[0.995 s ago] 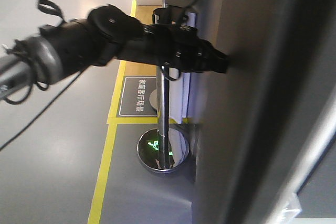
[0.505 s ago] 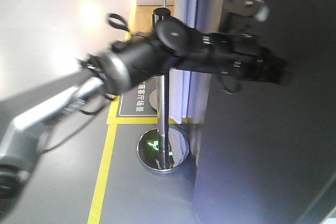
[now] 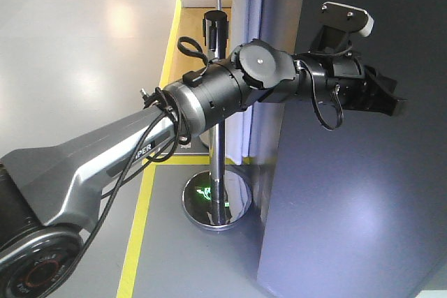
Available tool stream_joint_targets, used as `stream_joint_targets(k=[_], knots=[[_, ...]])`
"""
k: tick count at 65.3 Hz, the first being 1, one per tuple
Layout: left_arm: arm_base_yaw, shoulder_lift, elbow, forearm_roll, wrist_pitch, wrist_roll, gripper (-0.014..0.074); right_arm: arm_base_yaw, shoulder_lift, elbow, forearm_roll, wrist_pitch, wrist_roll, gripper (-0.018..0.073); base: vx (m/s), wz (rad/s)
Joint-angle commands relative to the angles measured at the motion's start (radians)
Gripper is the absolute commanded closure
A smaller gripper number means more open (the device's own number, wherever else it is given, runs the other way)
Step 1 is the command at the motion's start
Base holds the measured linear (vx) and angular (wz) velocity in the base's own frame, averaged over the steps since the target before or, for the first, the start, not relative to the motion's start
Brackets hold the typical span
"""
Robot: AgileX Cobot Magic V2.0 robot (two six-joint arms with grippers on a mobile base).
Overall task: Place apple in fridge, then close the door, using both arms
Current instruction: 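Push the refrigerator door closed with the left gripper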
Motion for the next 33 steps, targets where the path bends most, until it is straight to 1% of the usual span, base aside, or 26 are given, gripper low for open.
stream_joint_targets(k=[1,18,23,26,29,32,33], knots=[[-0.005,-0.071,-0.039,-0.037,-0.030,0.001,0.0602,-0.004,0.020,-0.021,-0.001,-0.065,-0.002,0.0074,0.00,0.00],[-0.005,-0.071,-0.039,-0.037,-0.012,0.001,0.0602,-0.004,0.020,-0.021,-0.001,-0.065,-0.002,0.0074,0.00,0.00],[-0.004,-0.073,-0.039,-0.022,0.013,0.001,0.0602,-0.004,0.020,-0.021,-0.001,-0.065,-0.002,0.0074,0.00,0.00],[-0.004,-0.081,-0.039,0.008,0.035,0.001,0.0602,-0.004,0.020,-0.021,-0.001,-0.065,-0.002,0.0074,0.00,0.00],[-0.003,-0.088,-0.039,0.065,0.065,-0.018,0.0602,-0.004,0.020,-0.021,-0.001,-0.065,-0.002,0.0074,0.00,0.00],[-0.003,-0.103,-0.039,0.127,0.104,-0.052,0.0602,-0.004,0.020,-0.021,-0.001,-0.065,-0.002,0.0074,0.00,0.00],[-0.003,-0.107,-0.039,0.150,0.119,-0.077,0.0602,-0.004,0.020,-0.021,-0.001,-0.065,-0.002,0.0074,0.00,0.00]])
